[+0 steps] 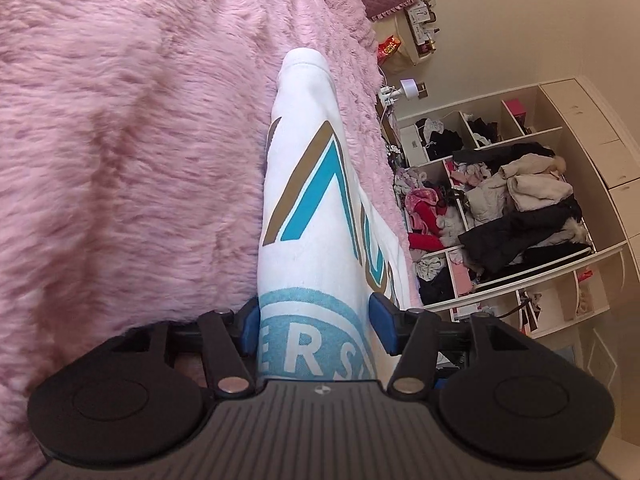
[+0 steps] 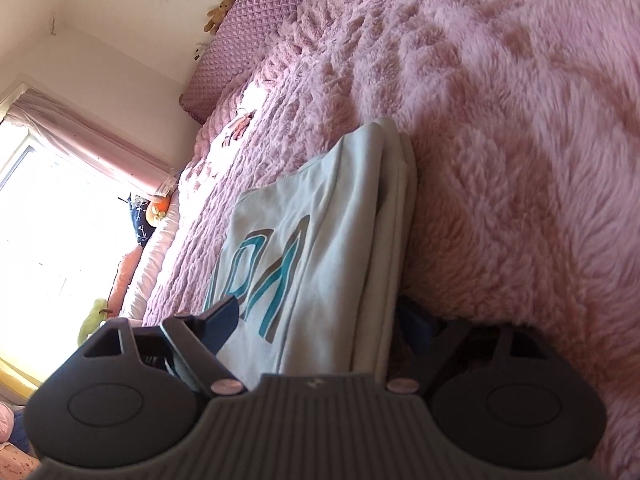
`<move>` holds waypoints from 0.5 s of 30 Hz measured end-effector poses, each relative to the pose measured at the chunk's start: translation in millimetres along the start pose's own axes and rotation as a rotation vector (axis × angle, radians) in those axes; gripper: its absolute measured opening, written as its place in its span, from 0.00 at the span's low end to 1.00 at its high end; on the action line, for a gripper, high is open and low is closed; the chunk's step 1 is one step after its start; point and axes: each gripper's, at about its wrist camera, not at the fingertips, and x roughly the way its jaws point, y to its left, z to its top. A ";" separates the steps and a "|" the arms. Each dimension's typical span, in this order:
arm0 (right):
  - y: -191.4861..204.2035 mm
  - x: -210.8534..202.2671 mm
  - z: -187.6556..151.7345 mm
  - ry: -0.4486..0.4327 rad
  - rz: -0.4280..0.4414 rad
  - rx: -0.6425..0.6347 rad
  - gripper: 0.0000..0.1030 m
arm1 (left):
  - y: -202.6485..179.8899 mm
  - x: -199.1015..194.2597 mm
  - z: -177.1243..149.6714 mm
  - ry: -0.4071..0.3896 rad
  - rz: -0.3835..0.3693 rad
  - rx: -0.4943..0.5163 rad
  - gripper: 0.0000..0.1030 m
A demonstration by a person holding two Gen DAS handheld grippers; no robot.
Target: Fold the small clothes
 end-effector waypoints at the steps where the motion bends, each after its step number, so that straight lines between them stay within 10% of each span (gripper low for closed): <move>1: 1.3 5.6 1.1 0.005 0.001 -0.001 0.81 | -0.3 4.2 1.0 0.006 -0.004 -0.007 0.67; 6: 12.4 28.0 0.4 0.003 -0.035 -0.032 0.73 | -8.3 16.4 2.5 0.021 0.019 -0.003 0.67; 15: 48.8 16.0 4.8 -0.035 -0.189 -0.067 0.31 | -41.0 3.2 -6.6 -0.021 0.052 0.062 0.34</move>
